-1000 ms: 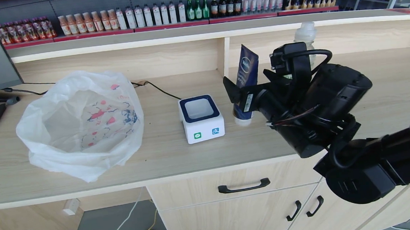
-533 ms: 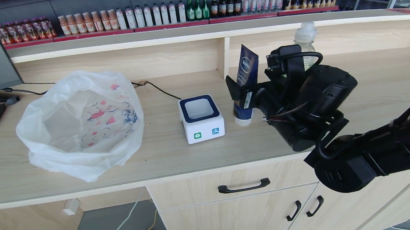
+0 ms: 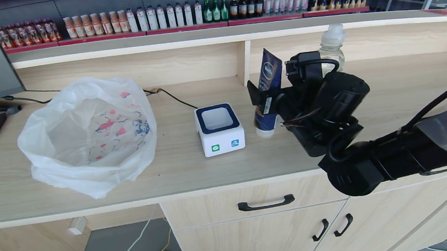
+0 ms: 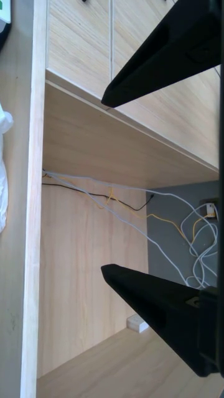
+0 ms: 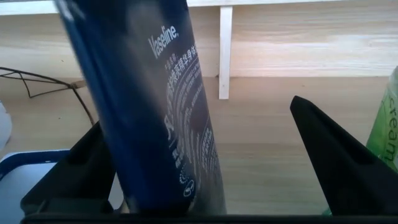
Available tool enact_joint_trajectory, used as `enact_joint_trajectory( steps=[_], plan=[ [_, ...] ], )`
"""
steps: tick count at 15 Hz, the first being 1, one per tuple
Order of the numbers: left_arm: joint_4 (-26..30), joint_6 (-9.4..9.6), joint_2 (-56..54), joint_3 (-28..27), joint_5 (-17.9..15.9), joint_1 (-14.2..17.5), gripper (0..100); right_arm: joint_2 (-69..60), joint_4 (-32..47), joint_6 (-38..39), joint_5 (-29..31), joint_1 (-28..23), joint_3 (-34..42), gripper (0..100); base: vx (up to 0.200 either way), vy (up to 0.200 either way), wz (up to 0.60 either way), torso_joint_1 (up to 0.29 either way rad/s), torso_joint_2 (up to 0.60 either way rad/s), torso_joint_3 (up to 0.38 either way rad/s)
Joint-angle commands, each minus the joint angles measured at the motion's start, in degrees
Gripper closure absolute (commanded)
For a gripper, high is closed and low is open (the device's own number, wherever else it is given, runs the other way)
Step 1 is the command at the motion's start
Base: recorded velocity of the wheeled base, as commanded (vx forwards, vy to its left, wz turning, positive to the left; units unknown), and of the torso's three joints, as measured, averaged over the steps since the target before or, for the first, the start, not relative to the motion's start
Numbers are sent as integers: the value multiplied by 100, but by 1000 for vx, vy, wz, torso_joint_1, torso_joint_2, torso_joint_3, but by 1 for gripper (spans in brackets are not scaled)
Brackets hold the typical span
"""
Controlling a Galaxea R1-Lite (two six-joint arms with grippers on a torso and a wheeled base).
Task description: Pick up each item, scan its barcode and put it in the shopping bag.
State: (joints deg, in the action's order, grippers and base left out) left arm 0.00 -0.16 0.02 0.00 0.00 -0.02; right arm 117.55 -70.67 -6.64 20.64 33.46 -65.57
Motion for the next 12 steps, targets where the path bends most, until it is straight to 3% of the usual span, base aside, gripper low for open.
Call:
enact_joint_trajectory(
  steps=[1, 12],
  plan=[
    [0, -2, -2, 0, 0, 2, 0, 75, 0, -4, 2, -33, -17, 0, 0, 0, 0, 0, 0, 0],
    [0, -2, -2, 0, 0, 2, 0, 171, -325, -118, 19, -42, -43, 0, 0, 0, 0, 0, 0, 0]
  ],
)
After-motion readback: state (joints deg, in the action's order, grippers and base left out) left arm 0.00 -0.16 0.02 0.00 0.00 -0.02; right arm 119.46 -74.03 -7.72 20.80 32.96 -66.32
